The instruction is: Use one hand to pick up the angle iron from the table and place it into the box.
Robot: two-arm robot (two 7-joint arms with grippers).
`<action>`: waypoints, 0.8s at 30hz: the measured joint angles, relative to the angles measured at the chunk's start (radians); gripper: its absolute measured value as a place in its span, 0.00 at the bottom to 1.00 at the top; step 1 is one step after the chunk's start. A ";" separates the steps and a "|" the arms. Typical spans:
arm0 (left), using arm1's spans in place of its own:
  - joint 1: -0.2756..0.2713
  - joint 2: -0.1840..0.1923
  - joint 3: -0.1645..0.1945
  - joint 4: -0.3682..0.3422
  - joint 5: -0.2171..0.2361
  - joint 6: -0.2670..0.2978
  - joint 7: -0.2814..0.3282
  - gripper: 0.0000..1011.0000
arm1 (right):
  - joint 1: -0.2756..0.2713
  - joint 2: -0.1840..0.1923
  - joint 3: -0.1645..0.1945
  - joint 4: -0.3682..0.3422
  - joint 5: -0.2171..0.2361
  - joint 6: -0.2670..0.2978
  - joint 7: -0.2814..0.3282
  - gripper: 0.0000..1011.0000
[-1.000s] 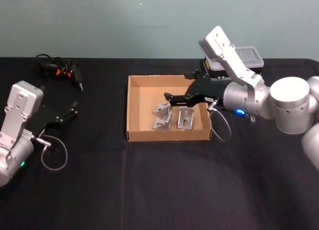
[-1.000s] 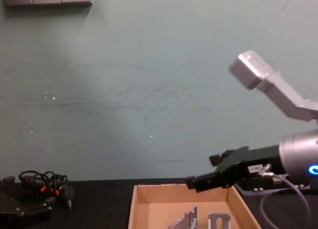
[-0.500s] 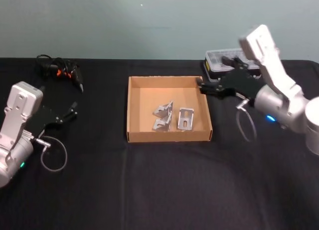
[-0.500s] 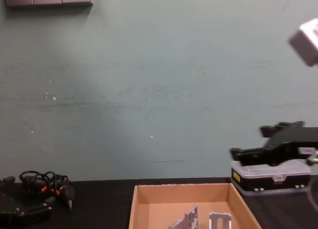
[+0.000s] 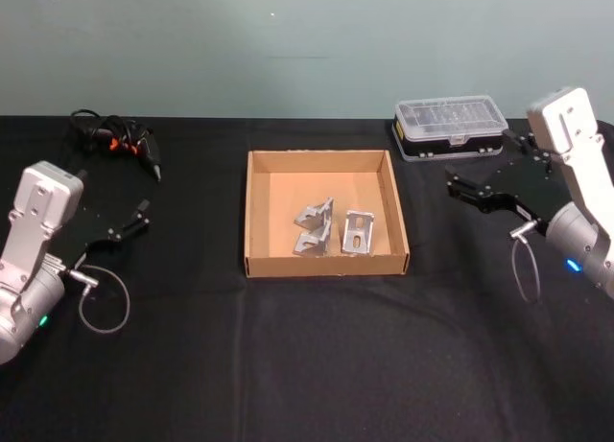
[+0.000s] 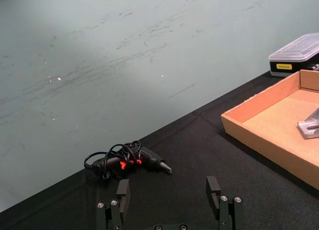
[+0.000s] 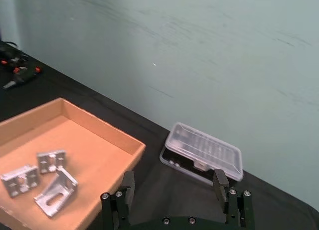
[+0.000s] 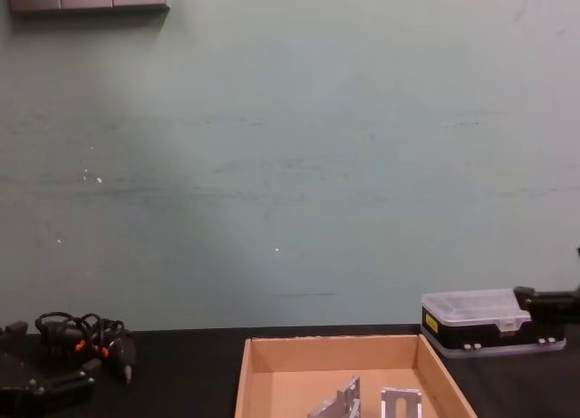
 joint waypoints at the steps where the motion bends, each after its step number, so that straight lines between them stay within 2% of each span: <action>1: 0.000 0.000 0.000 0.000 0.000 0.000 0.000 0.99 | 0.000 0.000 0.000 0.000 0.000 0.000 0.000 0.99; 24: 0.000 0.000 0.000 0.000 0.000 0.000 0.000 0.99 | 0.002 -0.001 -0.002 0.002 -0.001 -0.001 0.000 0.99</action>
